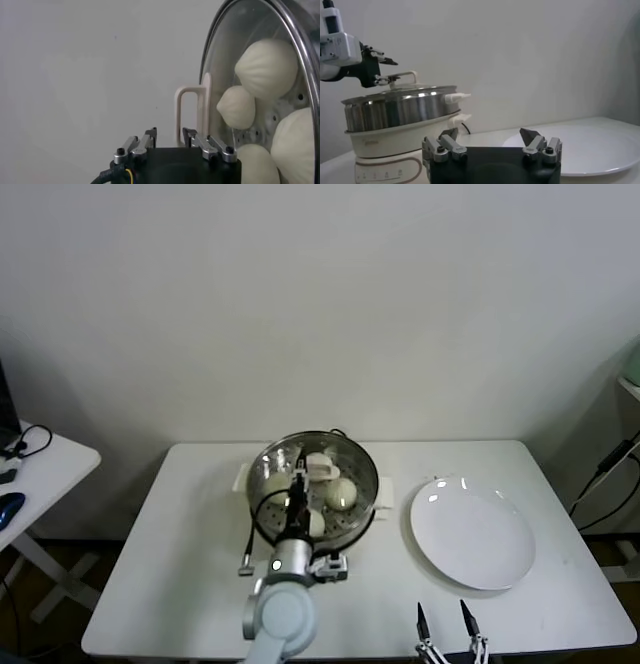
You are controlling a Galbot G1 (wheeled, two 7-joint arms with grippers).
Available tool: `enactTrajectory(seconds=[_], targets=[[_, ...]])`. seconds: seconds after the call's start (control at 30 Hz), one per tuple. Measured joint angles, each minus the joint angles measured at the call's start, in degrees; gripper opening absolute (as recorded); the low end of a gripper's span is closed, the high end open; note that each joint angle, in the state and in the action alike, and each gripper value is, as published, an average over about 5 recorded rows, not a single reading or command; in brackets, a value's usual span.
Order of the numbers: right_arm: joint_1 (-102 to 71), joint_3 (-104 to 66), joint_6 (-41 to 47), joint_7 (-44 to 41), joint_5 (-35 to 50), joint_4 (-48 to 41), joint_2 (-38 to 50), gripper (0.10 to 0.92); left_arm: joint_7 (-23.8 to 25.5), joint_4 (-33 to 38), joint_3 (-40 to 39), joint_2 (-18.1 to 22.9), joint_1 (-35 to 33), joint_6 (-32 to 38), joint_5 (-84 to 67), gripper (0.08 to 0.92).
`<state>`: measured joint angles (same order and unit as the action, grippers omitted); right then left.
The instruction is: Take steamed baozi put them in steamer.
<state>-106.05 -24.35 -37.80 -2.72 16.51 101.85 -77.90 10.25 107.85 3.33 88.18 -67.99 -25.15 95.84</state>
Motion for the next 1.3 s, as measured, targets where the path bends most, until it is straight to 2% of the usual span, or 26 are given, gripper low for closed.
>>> enactTrajectory(seconds=[0.43,0.73,1.03,1.2,1.3], targets=[[0.11,0.27,0.13,0.00,-0.47,-0.15,-0.19,0.823,-0.80,2.93,1.05,-1.71,-3.06,0.76,-1.26,0.391],[0.18,0.44,0.18,0.00,-0.50,-0.37,-0.18,0.823,-2.24,7.61,2.64,-3.81,-7.40,1.54,-4.08,0.405],[0.39,1.13,0.23,0.00,-0.63,-0.43,-0.09,0.823,-5.27,13.37,6.60,-5.32,-12.54,3.34,-15.59,0.616],[0.68,1.30,0.40,0.04,-0.44,-0.50,-0.09,0.823,-7.25,15.71,11.04,-5.81,-14.26,4.83,-27.98,0.769],[0.99,1.39,0.45,0.08,-0.43,-0.66,-0.13,0.823,-8.35,16.38,14.33,-5.79,-15.10,5.98,-37.15,0.808]])
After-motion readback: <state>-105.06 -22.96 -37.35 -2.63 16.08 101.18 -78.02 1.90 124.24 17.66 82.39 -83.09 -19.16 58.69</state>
